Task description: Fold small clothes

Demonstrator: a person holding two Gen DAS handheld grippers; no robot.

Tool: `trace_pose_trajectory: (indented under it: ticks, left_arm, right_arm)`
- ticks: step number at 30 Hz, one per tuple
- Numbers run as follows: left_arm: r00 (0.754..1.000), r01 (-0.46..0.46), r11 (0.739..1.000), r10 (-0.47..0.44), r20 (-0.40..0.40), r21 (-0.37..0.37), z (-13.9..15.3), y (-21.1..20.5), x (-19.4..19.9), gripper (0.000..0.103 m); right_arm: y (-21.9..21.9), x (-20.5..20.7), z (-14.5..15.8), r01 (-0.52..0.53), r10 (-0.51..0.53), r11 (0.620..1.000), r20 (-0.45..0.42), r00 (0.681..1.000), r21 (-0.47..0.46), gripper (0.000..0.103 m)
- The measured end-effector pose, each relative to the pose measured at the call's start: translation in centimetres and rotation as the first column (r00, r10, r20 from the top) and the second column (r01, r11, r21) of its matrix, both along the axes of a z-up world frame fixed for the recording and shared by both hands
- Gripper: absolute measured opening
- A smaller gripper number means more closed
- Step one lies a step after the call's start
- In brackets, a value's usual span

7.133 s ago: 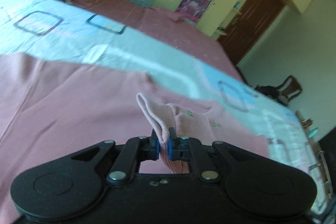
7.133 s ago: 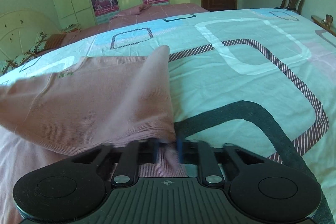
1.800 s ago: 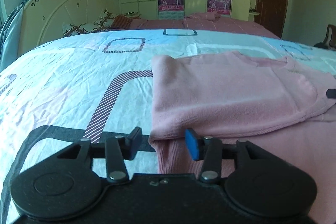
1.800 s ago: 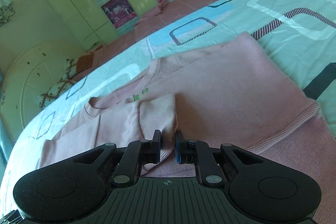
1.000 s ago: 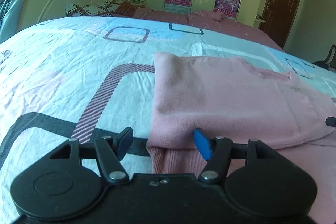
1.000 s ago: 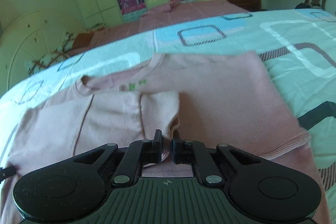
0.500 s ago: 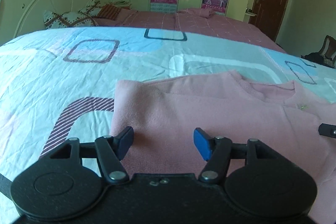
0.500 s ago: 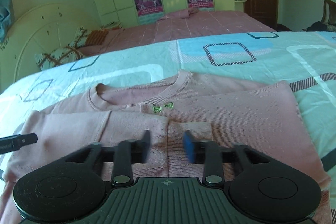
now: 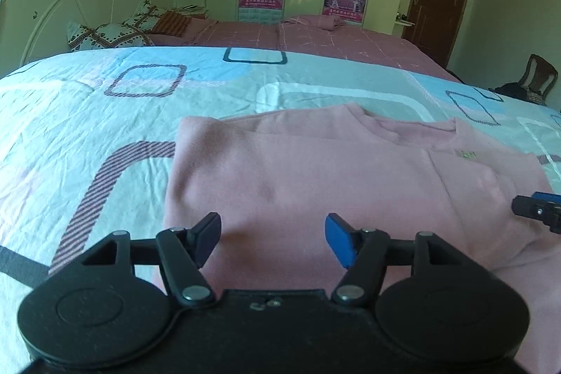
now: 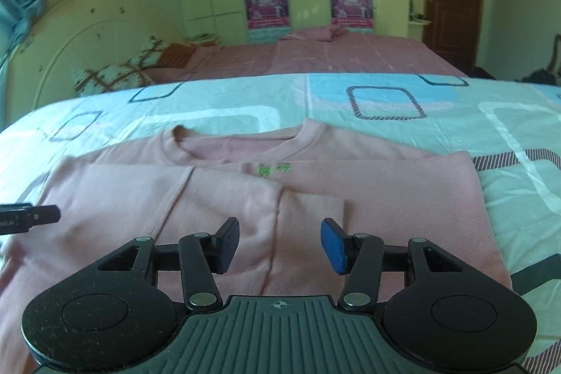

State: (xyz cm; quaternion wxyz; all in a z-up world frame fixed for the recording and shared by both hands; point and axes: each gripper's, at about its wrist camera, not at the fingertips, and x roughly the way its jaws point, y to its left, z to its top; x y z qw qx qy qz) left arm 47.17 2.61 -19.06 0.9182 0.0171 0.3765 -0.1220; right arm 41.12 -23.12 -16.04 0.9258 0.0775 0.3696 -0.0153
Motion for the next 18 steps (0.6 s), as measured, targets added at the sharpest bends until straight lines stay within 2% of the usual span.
trace_pose_trajectory:
  ticks: [4, 8, 11, 14, 16, 18]
  left_arm:
    - [1.000, 0.005, 0.999, -0.004, -0.023, 0.039, -1.6, -0.8, -1.5, 0.067]
    - [0.999, -0.018, 0.999, 0.019, -0.025, 0.049, -1.1, -0.9, -1.7, 0.067]
    - [1.000, -0.027, 0.999, 0.028, -0.014, 0.032, -0.2, -1.3, -2.5, 0.067]
    - [1.000, -0.017, 0.998, 0.018, -0.016, 0.060, -0.5, -2.4, -3.3, 0.069]
    - [0.999, -0.033, 0.996, 0.035, -0.021, 0.079, -0.8, -2.8, -3.6, 0.068]
    - [0.999, -0.042, 0.997, 0.044, -0.024, 0.066, -0.4, -3.0, -4.0, 0.068]
  right_arm:
    - [-0.3, -0.4, -2.3, -0.018, 0.014, 0.999, -0.091, 0.996, -0.037, 0.052]
    - [-1.1, -0.8, -2.1, -0.015, 0.016, 1.000, -0.089, 0.996, 0.001, 0.052]
    - [-1.2, -2.1, -0.9, -0.015, 0.017, 0.999, -0.044, 0.999, 0.040, 0.052]
    - [-0.6, -2.2, -1.9, -0.052, 0.051, 0.999, -0.096, 0.994, -0.008, 0.052]
    - [-1.0, -2.3, -1.9, -0.050, 0.051, 0.999, -0.099, 0.994, 0.012, 0.052]
    - [-1.6, -2.7, -1.0, -0.044, 0.048, 0.997, -0.077, 0.996, 0.056, 0.053]
